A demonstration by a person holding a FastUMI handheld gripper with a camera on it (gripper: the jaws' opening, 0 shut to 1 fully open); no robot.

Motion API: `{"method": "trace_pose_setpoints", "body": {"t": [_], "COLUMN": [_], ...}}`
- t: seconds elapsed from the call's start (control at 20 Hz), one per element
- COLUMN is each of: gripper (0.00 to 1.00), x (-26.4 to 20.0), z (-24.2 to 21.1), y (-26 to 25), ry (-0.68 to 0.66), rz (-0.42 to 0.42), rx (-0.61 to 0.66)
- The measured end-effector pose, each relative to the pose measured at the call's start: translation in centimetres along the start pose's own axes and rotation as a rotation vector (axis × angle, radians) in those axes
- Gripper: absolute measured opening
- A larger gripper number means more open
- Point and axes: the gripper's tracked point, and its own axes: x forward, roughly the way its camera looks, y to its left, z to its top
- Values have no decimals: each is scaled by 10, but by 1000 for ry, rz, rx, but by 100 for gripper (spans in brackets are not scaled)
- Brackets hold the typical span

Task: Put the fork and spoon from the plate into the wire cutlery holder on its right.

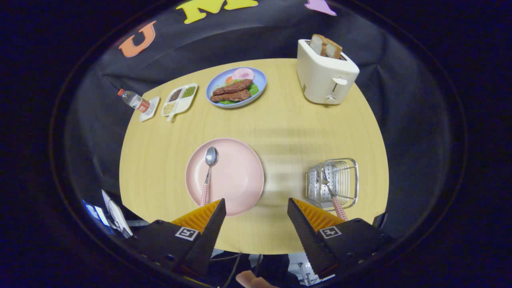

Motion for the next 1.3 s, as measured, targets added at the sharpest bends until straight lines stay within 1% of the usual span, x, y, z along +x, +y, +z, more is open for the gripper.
{"method": "trace_pose_setpoints", "body": {"t": [0.05, 0.25, 0.35, 0.55, 0.8, 0.9, 1.05, 1.2, 1.3], "gripper": [97, 97, 97, 97, 95, 92, 76, 68, 52], "x": [3, 22, 32, 58, 94, 107, 119, 129, 131], "z": [2, 6, 0, -9, -23, -29, -36, -38, -37], "y": [11, 46, 63, 88, 105, 110, 117, 119, 122], "ry": [-29, -143, -167, -199, -239, -236, -228, -238, -240], "rz": [3, -18, -22, -22, -46, -58, -61, -59, -41], "rx": [-12, -56, -66, -16, 16, 16, 25, 51, 85]}}
